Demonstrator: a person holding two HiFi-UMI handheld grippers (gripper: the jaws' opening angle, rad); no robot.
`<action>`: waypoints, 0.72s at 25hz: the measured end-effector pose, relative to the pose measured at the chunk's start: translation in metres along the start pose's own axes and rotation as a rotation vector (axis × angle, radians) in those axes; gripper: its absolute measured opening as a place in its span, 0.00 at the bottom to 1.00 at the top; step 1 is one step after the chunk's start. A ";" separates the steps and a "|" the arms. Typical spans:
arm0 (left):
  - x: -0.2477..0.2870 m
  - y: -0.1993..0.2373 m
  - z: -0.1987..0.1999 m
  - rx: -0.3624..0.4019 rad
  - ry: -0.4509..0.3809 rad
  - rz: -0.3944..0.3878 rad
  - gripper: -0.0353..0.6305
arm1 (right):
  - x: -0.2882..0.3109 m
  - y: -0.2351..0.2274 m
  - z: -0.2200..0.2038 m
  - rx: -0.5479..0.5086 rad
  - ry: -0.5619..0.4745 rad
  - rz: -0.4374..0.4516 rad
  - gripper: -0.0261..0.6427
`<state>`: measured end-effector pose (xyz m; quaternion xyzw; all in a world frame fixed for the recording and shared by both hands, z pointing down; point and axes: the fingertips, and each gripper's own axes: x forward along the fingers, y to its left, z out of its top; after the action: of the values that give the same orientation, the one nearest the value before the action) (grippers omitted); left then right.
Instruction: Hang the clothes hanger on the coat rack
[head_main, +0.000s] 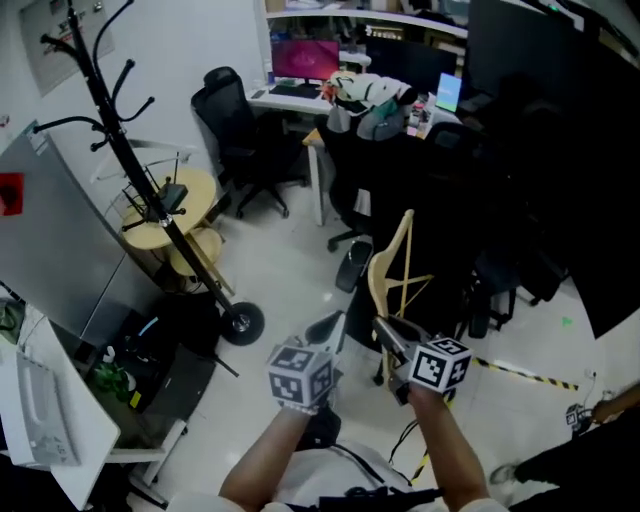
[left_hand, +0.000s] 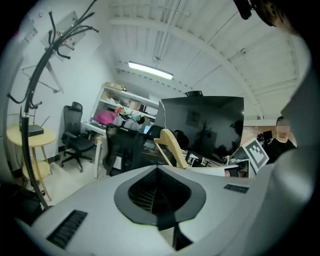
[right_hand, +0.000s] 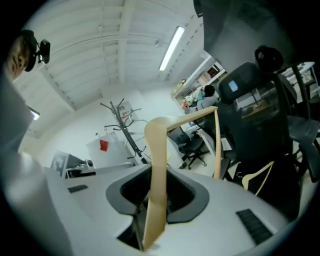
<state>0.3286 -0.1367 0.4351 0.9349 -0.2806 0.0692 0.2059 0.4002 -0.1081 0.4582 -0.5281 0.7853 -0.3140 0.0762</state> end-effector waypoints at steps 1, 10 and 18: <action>-0.015 0.007 0.005 -0.002 -0.019 0.031 0.04 | 0.006 0.011 0.000 0.001 0.003 0.029 0.20; -0.124 0.060 0.053 0.001 -0.153 0.223 0.04 | 0.054 0.110 0.003 0.014 0.010 0.235 0.20; -0.196 0.095 0.096 0.010 -0.216 0.306 0.04 | 0.092 0.198 0.008 0.020 0.034 0.389 0.20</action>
<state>0.1140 -0.1521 0.3336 0.8844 -0.4396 0.0002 0.1569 0.2093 -0.1439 0.3579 -0.3601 0.8707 -0.3098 0.1275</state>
